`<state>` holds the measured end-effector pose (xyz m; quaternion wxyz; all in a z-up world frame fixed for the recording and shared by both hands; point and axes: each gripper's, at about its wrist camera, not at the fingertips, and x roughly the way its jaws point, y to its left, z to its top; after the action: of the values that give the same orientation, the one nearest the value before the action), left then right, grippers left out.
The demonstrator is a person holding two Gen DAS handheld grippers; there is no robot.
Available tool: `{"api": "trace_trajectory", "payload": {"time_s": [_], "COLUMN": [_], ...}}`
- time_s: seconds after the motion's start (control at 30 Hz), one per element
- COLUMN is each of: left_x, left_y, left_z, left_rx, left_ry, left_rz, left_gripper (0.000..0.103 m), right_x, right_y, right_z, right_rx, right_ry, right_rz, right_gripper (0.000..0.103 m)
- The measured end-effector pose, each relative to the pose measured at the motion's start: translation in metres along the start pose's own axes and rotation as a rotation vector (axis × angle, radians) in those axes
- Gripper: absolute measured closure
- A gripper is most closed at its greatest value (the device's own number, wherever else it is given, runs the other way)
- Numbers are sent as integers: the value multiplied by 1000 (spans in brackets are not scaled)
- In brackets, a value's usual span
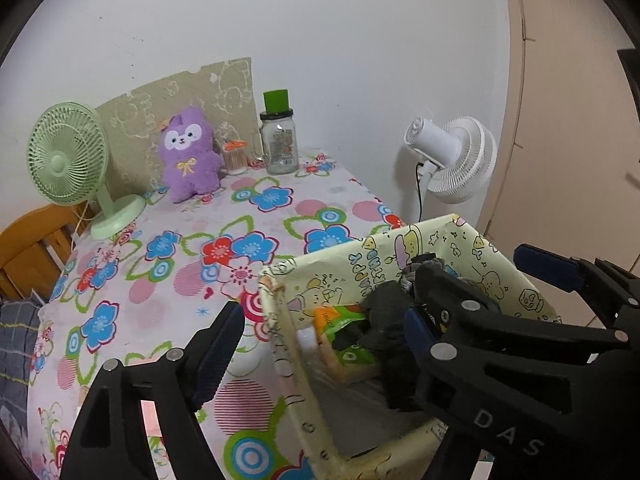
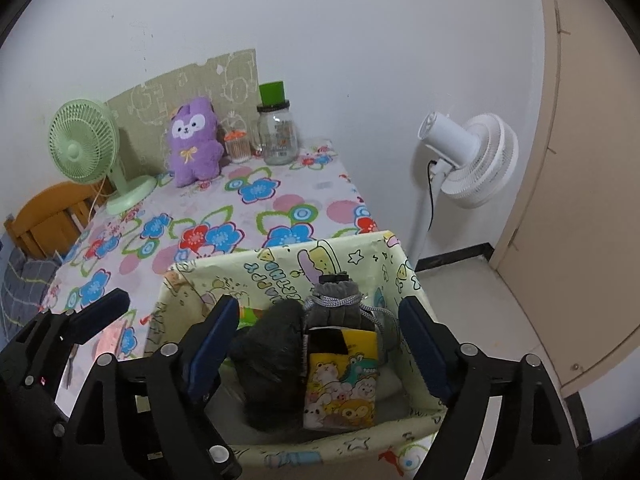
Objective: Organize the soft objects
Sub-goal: 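Lower the umbrella and snack bag into the box and open both tools, then withdraw both tools from the box toward the white roll and pink packet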
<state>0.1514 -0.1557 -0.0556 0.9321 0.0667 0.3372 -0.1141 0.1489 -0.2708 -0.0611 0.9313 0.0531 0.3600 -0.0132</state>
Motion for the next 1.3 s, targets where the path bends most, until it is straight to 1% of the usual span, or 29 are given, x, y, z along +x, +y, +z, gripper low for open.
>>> {"api": "trace_trajectory", "payload": {"time_s": [0.07, 0.17, 0.2, 0.23, 0.3, 0.43, 0.87, 1.3], "left_x": [-7, -13, -16, -18, -24, -36, -72, -101], "left_y": [3, 9, 12, 14, 17, 20, 41, 74], "left_z": [-1, -2, -2, -2, -4, -7, -16, -28], "left_rx": [0, -9, -16, -23, -26, -16, -36, -45], "left_ry": [-13, -19, -17, -19, -26, -45, -110, -149], "left_rz": [8, 10, -4, -18, -29, -19, -13, 34], "left_gripper": [17, 9, 5, 4, 3, 2, 2, 2], "right_x": [-7, -17, -19, -24, -29, -41, -74, -93], "right_y": [4, 9, 10, 13, 16, 25, 51, 90], "right_z": [0, -2, -2, -2, -3, -5, -11, -17], "right_rx": [0, -3, -5, -4, -4, -12, -17, -20], "right_ry": [-16, -40, -44, -50, -62, -83, -137, -172], "right_rz": [-8, -16, -15, -9, -5, -1, 10, 25], "right_gripper": [15, 14, 11, 9, 7, 7, 3, 0]}}
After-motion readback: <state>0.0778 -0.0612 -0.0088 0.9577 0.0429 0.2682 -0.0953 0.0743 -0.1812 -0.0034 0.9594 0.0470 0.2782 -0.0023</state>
